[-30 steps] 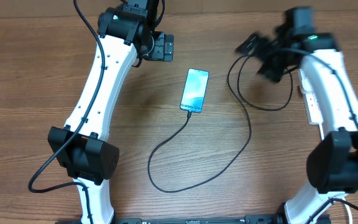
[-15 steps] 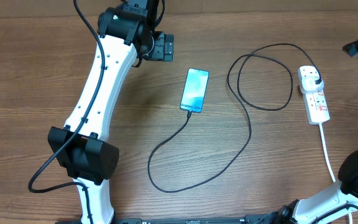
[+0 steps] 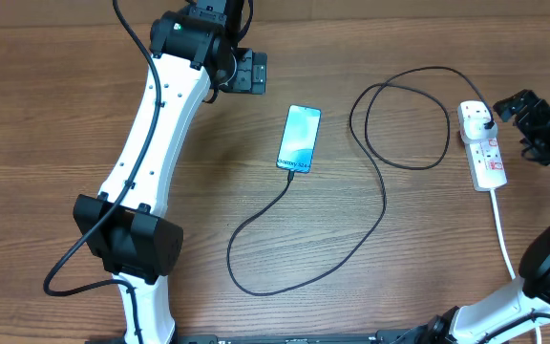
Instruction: Plug charger to phone and switch on socket
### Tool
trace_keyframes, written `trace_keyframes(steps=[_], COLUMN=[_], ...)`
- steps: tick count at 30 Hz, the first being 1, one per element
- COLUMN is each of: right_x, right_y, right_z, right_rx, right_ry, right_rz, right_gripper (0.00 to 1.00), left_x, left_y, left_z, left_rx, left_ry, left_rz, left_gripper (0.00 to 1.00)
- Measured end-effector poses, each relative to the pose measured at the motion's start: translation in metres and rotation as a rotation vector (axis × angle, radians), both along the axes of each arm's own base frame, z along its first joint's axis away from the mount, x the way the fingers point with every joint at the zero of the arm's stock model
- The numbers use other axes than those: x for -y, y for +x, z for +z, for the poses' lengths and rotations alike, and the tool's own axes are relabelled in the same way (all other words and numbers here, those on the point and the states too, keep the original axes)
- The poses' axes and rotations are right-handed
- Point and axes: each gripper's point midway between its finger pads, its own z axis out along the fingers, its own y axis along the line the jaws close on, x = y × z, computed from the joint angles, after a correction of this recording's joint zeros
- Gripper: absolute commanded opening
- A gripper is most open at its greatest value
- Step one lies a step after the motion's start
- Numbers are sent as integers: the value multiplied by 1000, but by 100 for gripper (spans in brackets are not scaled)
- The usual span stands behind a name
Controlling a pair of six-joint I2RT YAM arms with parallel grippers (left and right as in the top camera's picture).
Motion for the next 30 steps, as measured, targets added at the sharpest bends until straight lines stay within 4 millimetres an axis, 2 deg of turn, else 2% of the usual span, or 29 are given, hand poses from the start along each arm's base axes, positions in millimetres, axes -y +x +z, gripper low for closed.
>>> trace_keyframes(steps=[3,8,10,23,26,30], right_x=[-8,-23,-27,-21,-25,-28], right_y=[6,19,19,21,20,19], right_z=[-10,-15,-21,-24,-39,-48], right_rx=[24,71,67,73,49,36], right_ry=[-13,-40,-48,-77,-44,-20], right_rz=[23,65,70,56,66,74], right_gripper=[100,100,100,100,100,100], left_x=[0,0,0,0,0,0], left_y=[0,0,0,0,0,0], left_z=[0,0,0,0,0,0], left_rx=[0,0,0,0,0,0], left_ry=[0,0,0,0,0,0], left_rz=[0,0,0,0,0,0], left_gripper=[100,100,100,100,100,100])
